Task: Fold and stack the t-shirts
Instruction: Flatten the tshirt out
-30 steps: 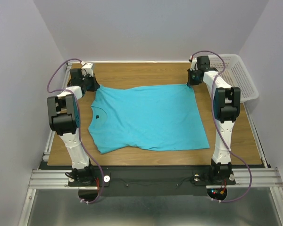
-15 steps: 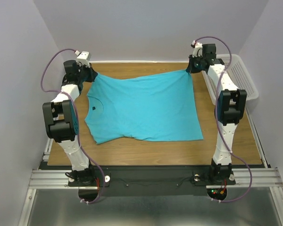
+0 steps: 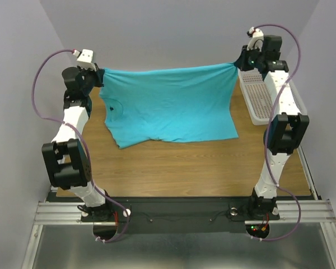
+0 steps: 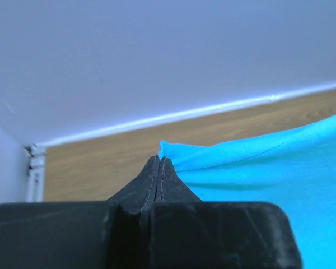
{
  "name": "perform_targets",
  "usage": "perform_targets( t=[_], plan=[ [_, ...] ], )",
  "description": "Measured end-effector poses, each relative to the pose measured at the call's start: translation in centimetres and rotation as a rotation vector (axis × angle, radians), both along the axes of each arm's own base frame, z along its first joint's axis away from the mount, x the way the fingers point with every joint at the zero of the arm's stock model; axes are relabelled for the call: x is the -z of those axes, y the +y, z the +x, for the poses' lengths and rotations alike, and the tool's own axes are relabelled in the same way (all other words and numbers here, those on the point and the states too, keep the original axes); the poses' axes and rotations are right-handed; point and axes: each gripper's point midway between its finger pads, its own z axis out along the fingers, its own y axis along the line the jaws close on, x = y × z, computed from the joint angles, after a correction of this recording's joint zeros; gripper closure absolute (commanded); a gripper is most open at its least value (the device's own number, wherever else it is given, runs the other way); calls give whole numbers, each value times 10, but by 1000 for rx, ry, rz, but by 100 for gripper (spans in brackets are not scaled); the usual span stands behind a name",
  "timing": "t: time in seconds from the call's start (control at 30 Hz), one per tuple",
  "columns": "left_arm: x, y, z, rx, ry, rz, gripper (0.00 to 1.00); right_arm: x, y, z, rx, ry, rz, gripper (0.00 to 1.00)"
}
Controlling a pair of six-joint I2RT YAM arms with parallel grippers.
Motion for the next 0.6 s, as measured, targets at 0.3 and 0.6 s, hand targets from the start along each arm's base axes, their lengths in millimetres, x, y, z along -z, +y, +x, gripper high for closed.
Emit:
perform_targets(
  t=[0.3, 0.6],
  plan=[
    [-86, 3, -27, -27, -224, 13, 100, -80, -7, -25, -18, -154, 19, 99],
    [-115, -1, -56, -25, -278, -32, 100, -132, 1, -54, -44, -230, 63, 99]
  ],
)
